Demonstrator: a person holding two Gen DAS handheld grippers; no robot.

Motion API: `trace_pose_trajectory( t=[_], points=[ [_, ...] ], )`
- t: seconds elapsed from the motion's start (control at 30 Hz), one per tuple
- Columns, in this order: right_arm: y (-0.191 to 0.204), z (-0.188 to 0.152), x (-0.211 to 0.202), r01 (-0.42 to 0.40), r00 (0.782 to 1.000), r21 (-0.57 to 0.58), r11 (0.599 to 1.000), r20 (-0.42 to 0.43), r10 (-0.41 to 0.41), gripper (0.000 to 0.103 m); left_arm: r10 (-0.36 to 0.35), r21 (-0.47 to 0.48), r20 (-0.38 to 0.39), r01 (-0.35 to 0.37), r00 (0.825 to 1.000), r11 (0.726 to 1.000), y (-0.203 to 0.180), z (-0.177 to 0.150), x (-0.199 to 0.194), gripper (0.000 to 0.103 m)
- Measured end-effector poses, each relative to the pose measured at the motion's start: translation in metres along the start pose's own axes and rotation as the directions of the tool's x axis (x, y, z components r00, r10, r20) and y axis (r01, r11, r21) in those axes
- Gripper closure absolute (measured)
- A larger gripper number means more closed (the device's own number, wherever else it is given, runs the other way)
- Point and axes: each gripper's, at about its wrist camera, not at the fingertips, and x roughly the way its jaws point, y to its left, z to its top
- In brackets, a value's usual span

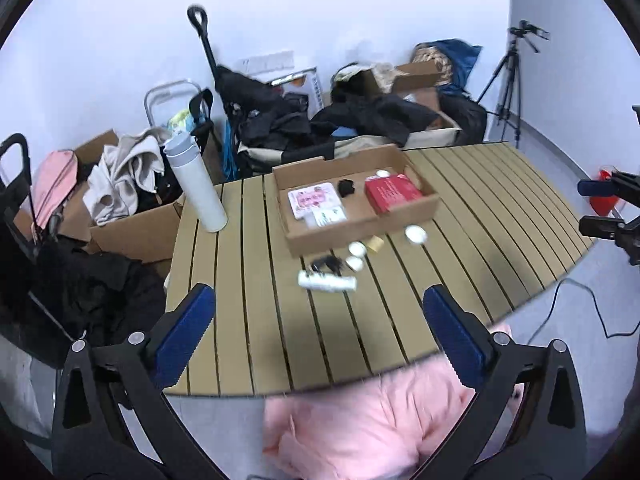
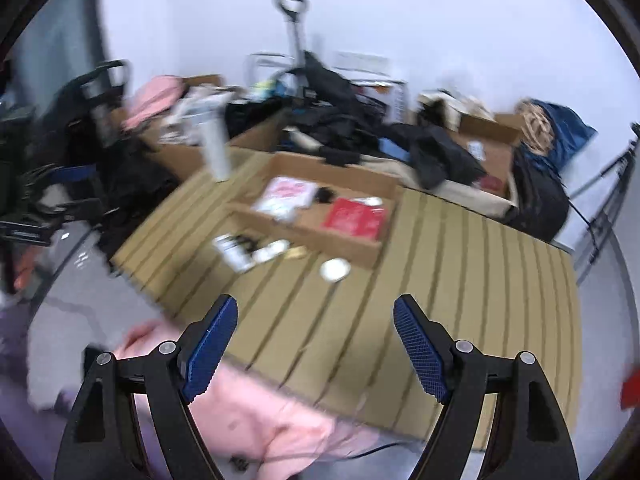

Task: Organize objects
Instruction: 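Withdraw both grippers from the box back over the table, then grasp the white oval item with the left gripper while the right gripper grasps a white round tin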

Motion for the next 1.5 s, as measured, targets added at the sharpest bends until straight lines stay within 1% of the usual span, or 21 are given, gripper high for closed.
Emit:
trace_pose_trajectory(
  t=[0.07, 0.13, 0.27, 0.33, 0.37, 0.43, 0.53, 0.6, 0.8, 0.9, 0.93, 0.97, 1.0, 1.03, 1.1, 1.17, 1.23, 1.3, 1.43, 1.47, 1.5],
  points=[
    [0.02, -0.033, -0.024, -0.026, 0.997, 0.001, 1.0, 0.067, 0.026, 0.019, 0.006, -0.029, 0.019, -0.005, 1.0, 1.0, -0.006, -0.032, -0.013, 0.0],
    [0.031, -0.066, -0.029, -0.067, 0.992, 0.048, 0.997, 0.11, 0.061, 0.019, -0.001, -0.098, -0.011, 0.0, 1.0, 0.995, -0.006, -0.063, -0.014, 0.0],
    [0.039, -0.118, -0.004, -0.13, 0.989, 0.166, 0.978, 0.09, 0.116, 0.02, -0.033, -0.191, -0.098, 0.013, 0.995, 0.981, 0.0, -0.095, 0.001, 0.0],
    [0.038, -0.125, 0.01, -0.124, 0.991, 0.17, 0.978, 0.065, 0.114, 0.031, -0.013, -0.199, -0.147, -0.017, 0.989, 0.98, 0.003, -0.098, 0.013, 0.0],
    [0.039, -0.125, 0.015, -0.081, 0.996, 0.166, 0.983, 0.047, 0.074, 0.04, 0.005, -0.202, -0.158, -0.037, 0.987, 0.979, 0.004, -0.099, 0.016, 0.0],
    [0.04, -0.122, 0.015, -0.029, 0.998, 0.154, 0.988, 0.056, 0.021, 0.041, 0.005, -0.23, -0.142, -0.038, 0.99, 0.972, 0.01, -0.098, 0.017, 0.0],
    [0.038, -0.114, 0.009, -0.038, 0.992, 0.152, 0.988, 0.121, 0.019, 0.041, -0.036, -0.275, -0.138, -0.004, 0.99, 0.961, 0.015, -0.099, 0.024, 0.0],
    [0.038, -0.113, 0.013, -0.025, 0.991, 0.149, 0.989, 0.136, 0.004, 0.041, -0.035, -0.272, -0.153, -0.008, 0.988, 0.962, 0.013, -0.102, 0.034, 0.0],
    [0.023, -0.111, 0.074, -0.102, 0.995, 0.226, 0.969, 0.008, 0.103, 0.041, -0.033, -0.187, -0.167, 0.001, 0.985, 0.982, -0.006, -0.091, 0.086, 0.0],
    [0.01, -0.106, 0.108, -0.101, 0.993, 0.272, 0.957, -0.034, 0.115, 0.041, -0.073, -0.21, -0.098, 0.051, 0.992, 0.976, -0.009, -0.07, 0.112, 0.003],
    [0.004, -0.103, 0.119, -0.097, 0.993, 0.287, 0.953, -0.037, 0.112, 0.041, -0.108, -0.203, -0.058, 0.095, 0.992, 0.975, -0.012, -0.061, 0.122, 0.01],
    [-0.003, -0.099, 0.13, -0.089, 0.993, 0.301, 0.949, -0.041, 0.107, 0.041, -0.165, -0.178, -0.028, 0.158, 0.986, 0.971, -0.017, -0.05, 0.136, 0.014],
    [-0.008, -0.095, 0.138, -0.078, 0.994, 0.311, 0.947, -0.047, 0.098, 0.041, -0.2, -0.163, -0.021, 0.194, 0.98, 0.967, -0.021, -0.043, 0.147, 0.022],
    [-0.014, -0.09, 0.148, -0.064, 0.995, 0.319, 0.945, -0.057, 0.087, 0.041, -0.228, -0.158, -0.024, 0.222, 0.973, 0.962, -0.026, -0.034, 0.165, 0.031],
    [-0.024, -0.08, 0.166, -0.055, 0.994, 0.328, 0.943, -0.072, 0.083, 0.041, -0.261, -0.158, -0.063, 0.249, 0.963, 0.956, -0.034, -0.021, 0.204, 0.039],
    [-0.035, -0.069, 0.182, -0.055, 0.994, 0.329, 0.943, -0.071, 0.083, 0.041, -0.226, -0.167, -0.16, 0.199, 0.961, 0.966, -0.042, -0.014, 0.249, 0.045],
    [-0.044, -0.059, 0.197, -0.051, 0.994, 0.322, 0.945, -0.072, 0.078, 0.041, -0.211, -0.174, -0.22, 0.174, 0.953, 0.969, -0.045, -0.014, 0.279, 0.054],
    [-0.05, -0.052, 0.208, -0.045, 0.995, 0.31, 0.95, -0.068, 0.069, 0.041, -0.216, -0.19, -0.242, 0.172, 0.946, 0.967, -0.045, -0.018, 0.297, 0.055],
    [-0.062, -0.039, 0.239, -0.037, 0.996, 0.285, 0.958, -0.065, 0.058, 0.041, -0.196, -0.232, -0.259, 0.136, 0.946, 0.963, -0.041, -0.026, 0.314, 0.055],
    [-0.065, -0.036, 0.249, -0.044, 0.996, 0.284, 0.958, -0.064, 0.065, 0.041, -0.198, -0.249, -0.256, 0.133, 0.946, 0.959, -0.039, -0.027, 0.316, 0.057],
    [-0.067, -0.033, 0.258, -0.042, 0.996, 0.282, 0.958, -0.064, 0.062, 0.041, -0.2, -0.262, -0.255, 0.131, 0.946, 0.956, -0.037, -0.028, 0.318, 0.062]
  ],
)
